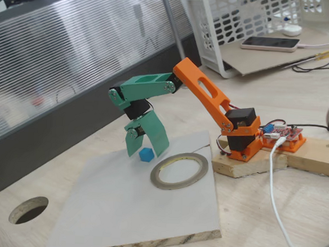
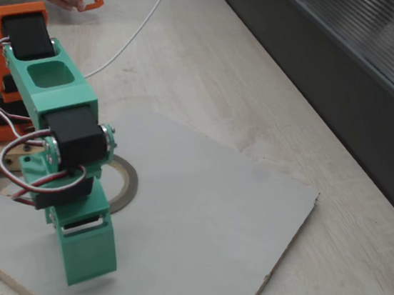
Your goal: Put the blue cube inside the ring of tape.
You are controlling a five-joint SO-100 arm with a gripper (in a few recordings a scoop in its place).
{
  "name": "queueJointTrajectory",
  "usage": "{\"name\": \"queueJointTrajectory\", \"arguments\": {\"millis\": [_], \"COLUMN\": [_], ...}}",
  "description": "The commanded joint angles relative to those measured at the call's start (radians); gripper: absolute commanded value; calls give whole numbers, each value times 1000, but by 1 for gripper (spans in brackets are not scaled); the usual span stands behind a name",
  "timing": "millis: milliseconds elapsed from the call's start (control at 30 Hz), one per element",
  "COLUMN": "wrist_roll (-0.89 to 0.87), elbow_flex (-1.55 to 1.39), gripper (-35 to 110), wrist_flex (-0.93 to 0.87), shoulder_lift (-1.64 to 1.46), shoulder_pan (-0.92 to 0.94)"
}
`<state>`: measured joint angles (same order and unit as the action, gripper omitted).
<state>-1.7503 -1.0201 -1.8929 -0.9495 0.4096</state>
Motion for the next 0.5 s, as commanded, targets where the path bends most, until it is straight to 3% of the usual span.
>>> {"name": "queueJointTrajectory", "arguments": {"millis": [0,467], "wrist_roll": [-5,-9], "elbow_flex": [11,11], "gripper": [78,78], "wrist_flex": [-12,-11], "shoulder_lift": [-38,-37], "shoulder_pan": [8,-43]}}
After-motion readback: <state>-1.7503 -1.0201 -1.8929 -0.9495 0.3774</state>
